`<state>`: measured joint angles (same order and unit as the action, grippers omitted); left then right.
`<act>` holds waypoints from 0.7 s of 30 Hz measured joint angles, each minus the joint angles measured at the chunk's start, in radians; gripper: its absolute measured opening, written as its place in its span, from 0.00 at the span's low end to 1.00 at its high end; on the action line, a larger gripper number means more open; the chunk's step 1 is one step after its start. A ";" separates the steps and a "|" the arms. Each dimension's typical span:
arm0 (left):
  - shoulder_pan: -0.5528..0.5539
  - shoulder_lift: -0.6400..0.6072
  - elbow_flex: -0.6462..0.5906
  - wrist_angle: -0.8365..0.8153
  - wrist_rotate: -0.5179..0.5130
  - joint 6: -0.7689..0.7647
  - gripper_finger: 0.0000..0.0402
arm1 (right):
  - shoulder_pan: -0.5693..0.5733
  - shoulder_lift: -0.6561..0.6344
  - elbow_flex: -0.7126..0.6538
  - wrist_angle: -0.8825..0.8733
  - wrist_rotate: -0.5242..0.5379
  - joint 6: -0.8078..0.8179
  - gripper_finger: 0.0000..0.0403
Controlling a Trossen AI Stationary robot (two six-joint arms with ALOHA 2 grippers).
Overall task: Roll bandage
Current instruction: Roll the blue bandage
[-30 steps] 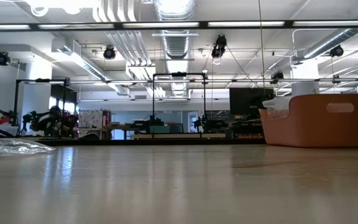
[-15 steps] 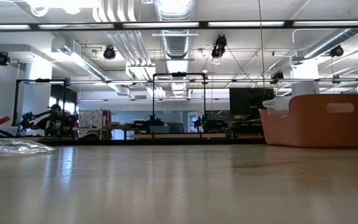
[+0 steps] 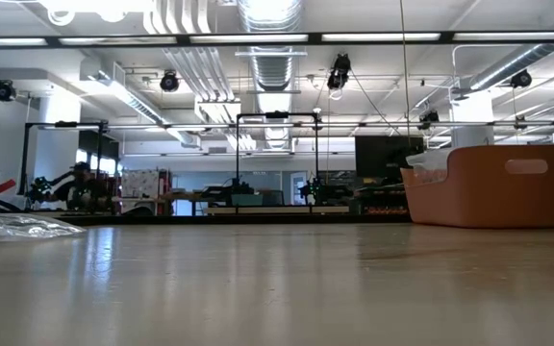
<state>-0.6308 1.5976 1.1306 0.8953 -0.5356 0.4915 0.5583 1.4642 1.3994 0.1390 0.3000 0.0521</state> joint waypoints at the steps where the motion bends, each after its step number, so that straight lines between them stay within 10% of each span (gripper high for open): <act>1: -0.003 0.001 -0.003 -0.005 -0.006 -0.001 0.00 | 0.000 -0.004 0.000 -0.001 0.000 0.000 0.07; 15: -0.043 0.002 -0.015 0.005 -0.012 0.017 0.00 | 0.000 -0.008 -0.008 -0.031 0.090 -0.051 0.07; 21: -0.101 -0.039 -0.015 -0.098 -0.272 0.103 0.00 | 0.001 -0.008 -0.010 -0.175 0.258 -0.159 0.07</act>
<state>-0.7322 1.5583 1.1156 0.7975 -0.8074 0.5948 0.5595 1.4567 1.3899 -0.0360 0.5582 -0.1074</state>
